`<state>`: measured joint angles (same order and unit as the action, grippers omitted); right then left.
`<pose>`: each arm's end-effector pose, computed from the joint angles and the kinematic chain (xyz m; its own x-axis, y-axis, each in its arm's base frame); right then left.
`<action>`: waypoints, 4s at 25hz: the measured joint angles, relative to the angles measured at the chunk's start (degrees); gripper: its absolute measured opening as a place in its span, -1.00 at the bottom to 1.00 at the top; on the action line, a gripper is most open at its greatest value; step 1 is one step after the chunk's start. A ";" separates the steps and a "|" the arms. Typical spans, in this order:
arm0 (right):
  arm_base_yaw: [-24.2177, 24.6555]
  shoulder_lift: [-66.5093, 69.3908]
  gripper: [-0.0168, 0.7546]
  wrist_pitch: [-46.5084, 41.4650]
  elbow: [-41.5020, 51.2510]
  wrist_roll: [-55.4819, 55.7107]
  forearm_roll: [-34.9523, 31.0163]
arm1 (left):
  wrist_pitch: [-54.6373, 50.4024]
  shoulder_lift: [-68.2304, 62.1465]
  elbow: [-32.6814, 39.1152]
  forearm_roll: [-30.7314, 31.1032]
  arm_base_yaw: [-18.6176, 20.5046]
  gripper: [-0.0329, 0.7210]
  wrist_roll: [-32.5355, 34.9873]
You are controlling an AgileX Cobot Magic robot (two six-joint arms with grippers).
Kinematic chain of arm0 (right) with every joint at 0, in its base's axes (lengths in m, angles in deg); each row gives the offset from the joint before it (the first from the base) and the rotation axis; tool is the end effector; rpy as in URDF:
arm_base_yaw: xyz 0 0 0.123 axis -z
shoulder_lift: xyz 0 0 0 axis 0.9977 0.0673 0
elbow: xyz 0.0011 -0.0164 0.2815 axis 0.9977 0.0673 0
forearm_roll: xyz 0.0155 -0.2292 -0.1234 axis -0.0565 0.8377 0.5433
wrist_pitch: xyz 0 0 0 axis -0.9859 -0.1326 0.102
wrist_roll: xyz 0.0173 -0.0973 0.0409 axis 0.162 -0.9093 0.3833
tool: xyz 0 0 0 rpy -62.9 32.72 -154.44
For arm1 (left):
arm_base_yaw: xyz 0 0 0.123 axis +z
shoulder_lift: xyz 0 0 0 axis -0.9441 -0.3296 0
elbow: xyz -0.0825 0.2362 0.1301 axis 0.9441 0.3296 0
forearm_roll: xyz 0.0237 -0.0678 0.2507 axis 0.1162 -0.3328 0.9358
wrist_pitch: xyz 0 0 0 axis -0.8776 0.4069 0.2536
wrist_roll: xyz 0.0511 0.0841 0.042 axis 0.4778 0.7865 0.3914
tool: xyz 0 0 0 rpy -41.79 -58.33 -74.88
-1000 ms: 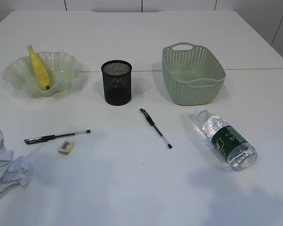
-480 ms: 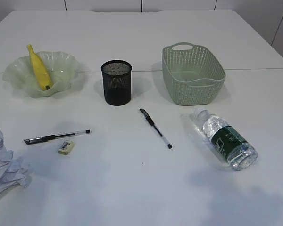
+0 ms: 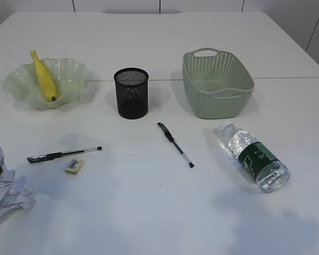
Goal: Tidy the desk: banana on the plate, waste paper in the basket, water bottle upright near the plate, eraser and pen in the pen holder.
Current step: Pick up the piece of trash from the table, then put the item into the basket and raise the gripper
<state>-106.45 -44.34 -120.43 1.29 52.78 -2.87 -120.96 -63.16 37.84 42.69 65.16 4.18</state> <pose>0.1234 0.0383 0.3155 -0.7793 -0.2294 -0.5832 -0.2683 0.9631 -0.0203 0.2672 -0.0302 0.1851 -0.9209 0.2297 -0.3148 0.2394 0.9709 0.0083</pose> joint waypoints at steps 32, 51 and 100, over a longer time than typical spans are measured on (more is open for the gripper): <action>0.00 0.00 0.34 2.55 0.00 0.00 0.00 | 3.53 -9.19 0.00 -1.10 0.00 -0.56 0.57; 0.00 0.00 0.34 2.65 0.00 0.00 0.00 | 6.36 -8.94 0.00 -2.73 0.00 -0.90 0.67; 0.00 0.00 0.34 4.75 0.00 0.00 0.00 | 14.31 3.30 -6.07 -45.00 -9.49 -0.90 31.78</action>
<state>-106.45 -44.34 -115.68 1.29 52.78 -2.87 -106.65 -59.87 31.77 -2.31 55.67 35.97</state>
